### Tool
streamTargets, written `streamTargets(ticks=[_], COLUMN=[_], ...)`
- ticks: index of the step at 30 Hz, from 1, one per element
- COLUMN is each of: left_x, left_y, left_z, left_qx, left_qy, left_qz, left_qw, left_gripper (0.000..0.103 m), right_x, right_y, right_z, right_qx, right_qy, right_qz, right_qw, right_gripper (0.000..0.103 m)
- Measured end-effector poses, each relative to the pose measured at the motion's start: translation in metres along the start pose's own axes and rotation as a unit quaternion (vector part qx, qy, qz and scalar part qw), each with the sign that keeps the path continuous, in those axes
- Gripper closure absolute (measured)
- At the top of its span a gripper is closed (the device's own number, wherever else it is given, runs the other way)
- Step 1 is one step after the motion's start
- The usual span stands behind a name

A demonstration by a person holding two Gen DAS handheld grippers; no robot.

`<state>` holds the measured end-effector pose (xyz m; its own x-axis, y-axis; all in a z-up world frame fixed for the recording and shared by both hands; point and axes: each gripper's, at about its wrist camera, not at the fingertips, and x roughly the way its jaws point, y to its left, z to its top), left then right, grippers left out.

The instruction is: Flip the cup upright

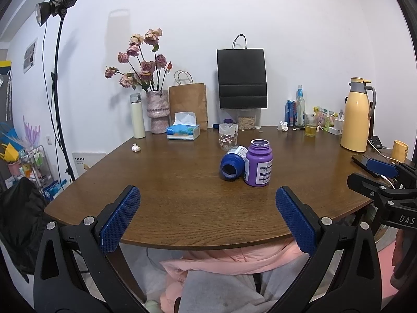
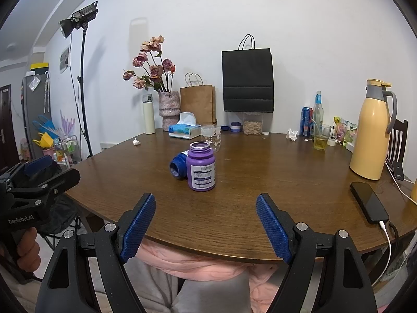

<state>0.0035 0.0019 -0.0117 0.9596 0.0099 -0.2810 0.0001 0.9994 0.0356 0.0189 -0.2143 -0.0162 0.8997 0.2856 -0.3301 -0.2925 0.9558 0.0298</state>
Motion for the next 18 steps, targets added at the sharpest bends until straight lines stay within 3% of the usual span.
streamTargets(ticks=[18], left_x=[-0.0025], left_y=[0.0025], left_z=[0.0040], left_qx=[-0.001], left_qy=[-0.002], left_qz=[0.001], left_qw=[1.0000], left_gripper=[0.000], right_x=[-0.0001], right_y=[0.0000], right_z=[0.0009], right_qx=[0.000], right_qy=[0.001], right_qz=[0.000], right_qw=[1.000], right_gripper=[0.019])
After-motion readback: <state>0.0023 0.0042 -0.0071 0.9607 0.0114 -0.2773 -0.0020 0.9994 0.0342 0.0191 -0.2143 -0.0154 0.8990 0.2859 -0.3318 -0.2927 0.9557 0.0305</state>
